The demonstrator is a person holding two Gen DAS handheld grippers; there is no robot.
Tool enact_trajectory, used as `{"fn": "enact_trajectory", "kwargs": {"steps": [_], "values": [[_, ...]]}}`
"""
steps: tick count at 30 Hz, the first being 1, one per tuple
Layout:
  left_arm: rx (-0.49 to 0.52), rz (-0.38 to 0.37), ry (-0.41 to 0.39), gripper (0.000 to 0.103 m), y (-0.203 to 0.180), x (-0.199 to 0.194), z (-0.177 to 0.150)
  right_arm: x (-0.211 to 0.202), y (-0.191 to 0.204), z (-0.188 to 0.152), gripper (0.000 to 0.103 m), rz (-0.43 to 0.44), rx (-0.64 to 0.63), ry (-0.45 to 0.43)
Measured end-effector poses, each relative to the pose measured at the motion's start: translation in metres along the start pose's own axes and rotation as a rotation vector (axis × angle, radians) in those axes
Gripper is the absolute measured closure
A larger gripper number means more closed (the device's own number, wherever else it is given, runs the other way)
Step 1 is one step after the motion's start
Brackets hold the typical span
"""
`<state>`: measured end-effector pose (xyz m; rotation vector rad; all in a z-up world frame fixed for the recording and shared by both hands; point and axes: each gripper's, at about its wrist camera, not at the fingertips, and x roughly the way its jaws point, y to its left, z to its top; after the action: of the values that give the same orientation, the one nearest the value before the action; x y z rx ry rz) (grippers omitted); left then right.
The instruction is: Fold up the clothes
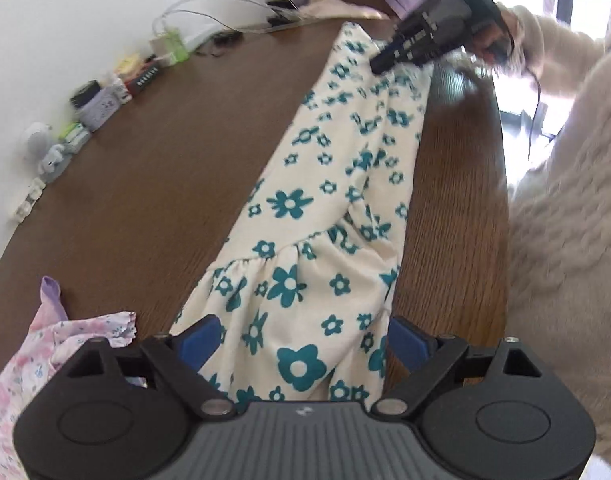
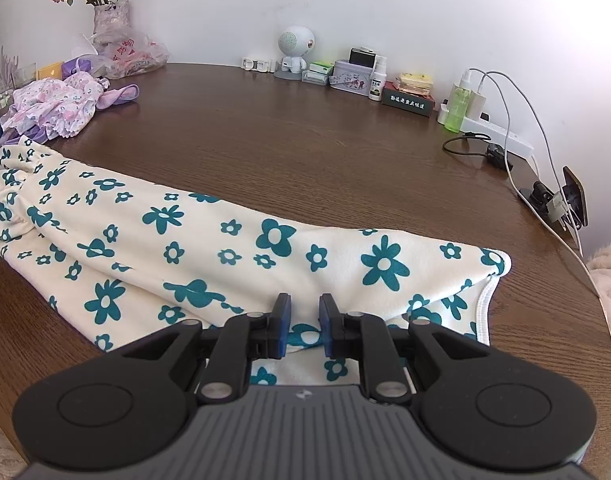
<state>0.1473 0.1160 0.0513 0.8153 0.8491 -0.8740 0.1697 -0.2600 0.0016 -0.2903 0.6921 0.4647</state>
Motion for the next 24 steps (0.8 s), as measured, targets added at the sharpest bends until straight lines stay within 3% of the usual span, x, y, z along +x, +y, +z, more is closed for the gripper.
{"fn": "enact_trajectory", "kwargs": {"steps": [2,8,15,18,23,24], "values": [[0.02,0.007,0.05,0.014,0.007,0.013,0.001,0.0,0.0,0.0,0.087,-0.004,0.004,0.001],[0.045,-0.029,0.086,0.012,0.026,0.029,-0.006,0.001,0.0,0.001,0.087,-0.007,0.014,0.006],[-0.134,-0.139,0.078,0.014,0.051,0.031,-0.024,0.001,0.001,0.001,0.087,-0.01,0.015,0.009],[-0.173,-0.135,0.064,0.024,0.053,0.026,-0.029,0.001,0.001,0.001,0.087,-0.012,0.013,0.009],[-0.207,-0.108,0.048,0.055,0.05,0.017,-0.037,0.001,0.003,0.001,0.087,-0.021,0.001,0.01],[-0.211,-0.101,0.046,0.058,0.049,0.016,-0.038,0.001,0.003,0.001,0.087,-0.022,-0.001,0.01]]}}
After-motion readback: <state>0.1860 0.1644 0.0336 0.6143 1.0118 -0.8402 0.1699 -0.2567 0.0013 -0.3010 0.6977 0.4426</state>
